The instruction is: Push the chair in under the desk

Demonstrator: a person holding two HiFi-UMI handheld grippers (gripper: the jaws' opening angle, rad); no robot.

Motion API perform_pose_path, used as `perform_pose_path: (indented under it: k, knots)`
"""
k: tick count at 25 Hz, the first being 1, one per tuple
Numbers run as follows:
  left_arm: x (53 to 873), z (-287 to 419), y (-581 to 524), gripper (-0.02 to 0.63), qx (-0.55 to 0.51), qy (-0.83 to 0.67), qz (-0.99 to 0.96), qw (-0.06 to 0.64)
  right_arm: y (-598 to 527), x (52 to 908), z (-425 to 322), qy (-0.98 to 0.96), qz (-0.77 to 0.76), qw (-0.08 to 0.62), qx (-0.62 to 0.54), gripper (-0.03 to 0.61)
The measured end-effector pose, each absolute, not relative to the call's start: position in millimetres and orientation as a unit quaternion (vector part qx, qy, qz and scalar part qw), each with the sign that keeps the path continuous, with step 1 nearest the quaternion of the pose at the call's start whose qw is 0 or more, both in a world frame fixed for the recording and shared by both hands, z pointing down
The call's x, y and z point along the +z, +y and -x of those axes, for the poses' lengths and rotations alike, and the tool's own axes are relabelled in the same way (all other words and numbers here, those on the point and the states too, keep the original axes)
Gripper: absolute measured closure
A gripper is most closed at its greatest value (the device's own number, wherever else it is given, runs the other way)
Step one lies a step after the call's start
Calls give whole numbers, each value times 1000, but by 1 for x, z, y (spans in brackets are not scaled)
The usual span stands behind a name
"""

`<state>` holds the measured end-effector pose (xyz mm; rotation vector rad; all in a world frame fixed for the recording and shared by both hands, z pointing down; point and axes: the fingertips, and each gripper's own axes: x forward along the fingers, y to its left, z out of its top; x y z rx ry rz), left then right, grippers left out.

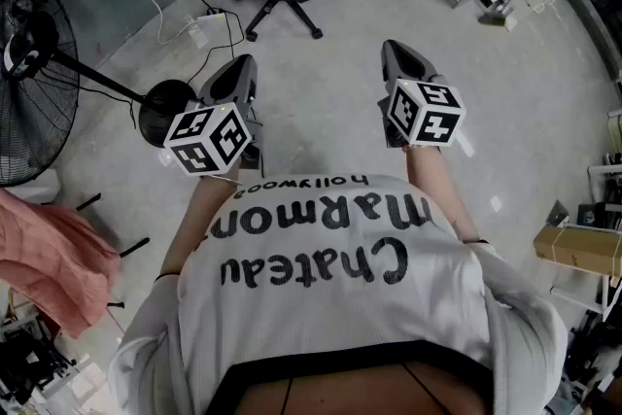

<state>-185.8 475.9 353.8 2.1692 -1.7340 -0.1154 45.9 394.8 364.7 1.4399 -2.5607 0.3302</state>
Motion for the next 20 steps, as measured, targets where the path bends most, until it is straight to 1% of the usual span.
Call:
perform_pose_path:
  k: [11, 16, 20]
  knots:
    - [358, 185, 477, 596, -44, -614, -765, 188, 393, 369, -49, -861, -485, 98, 115, 571]
    - [357, 202, 479, 597, -48, -619, -761, 188, 387, 365, -35, -861, -485, 78, 132, 571]
    - [357, 223, 477, 596, -49, -617, -763, 186, 385, 366, -12, -863, -483, 80, 127, 571]
